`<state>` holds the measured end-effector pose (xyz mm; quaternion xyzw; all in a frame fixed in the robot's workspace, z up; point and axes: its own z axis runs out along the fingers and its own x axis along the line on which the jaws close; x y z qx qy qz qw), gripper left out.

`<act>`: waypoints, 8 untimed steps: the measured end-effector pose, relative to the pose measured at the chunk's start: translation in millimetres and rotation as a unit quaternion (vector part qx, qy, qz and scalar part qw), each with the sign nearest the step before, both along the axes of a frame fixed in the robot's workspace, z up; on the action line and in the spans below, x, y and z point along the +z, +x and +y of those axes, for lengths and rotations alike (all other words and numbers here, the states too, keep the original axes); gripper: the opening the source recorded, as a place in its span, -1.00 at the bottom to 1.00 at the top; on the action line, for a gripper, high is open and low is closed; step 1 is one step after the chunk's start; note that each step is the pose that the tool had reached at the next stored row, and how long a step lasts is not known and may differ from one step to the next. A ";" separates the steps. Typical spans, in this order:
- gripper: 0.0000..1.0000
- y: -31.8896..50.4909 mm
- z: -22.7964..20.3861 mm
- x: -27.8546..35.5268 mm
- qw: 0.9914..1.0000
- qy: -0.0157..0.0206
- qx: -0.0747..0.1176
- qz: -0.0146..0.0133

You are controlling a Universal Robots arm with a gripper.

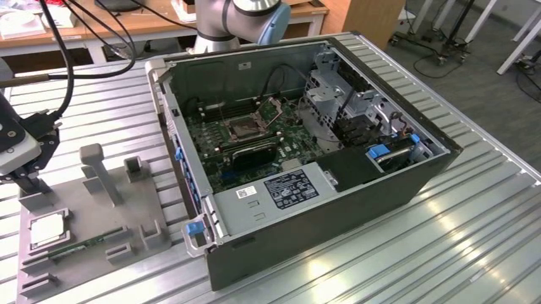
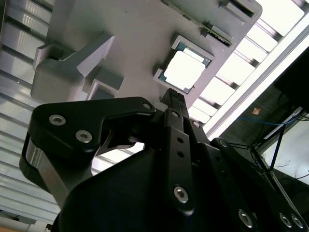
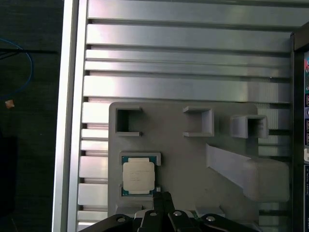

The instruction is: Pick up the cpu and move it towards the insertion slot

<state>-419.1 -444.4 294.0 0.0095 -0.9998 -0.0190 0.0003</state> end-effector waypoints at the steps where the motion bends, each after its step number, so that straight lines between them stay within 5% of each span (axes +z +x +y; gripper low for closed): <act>1: -0.79 0.0 0.0 0.0 1.000 0.000 0.000 0.000; 8: -0.79 -1.0 -0.7 -1.0 1.000 0.000 0.000 0.000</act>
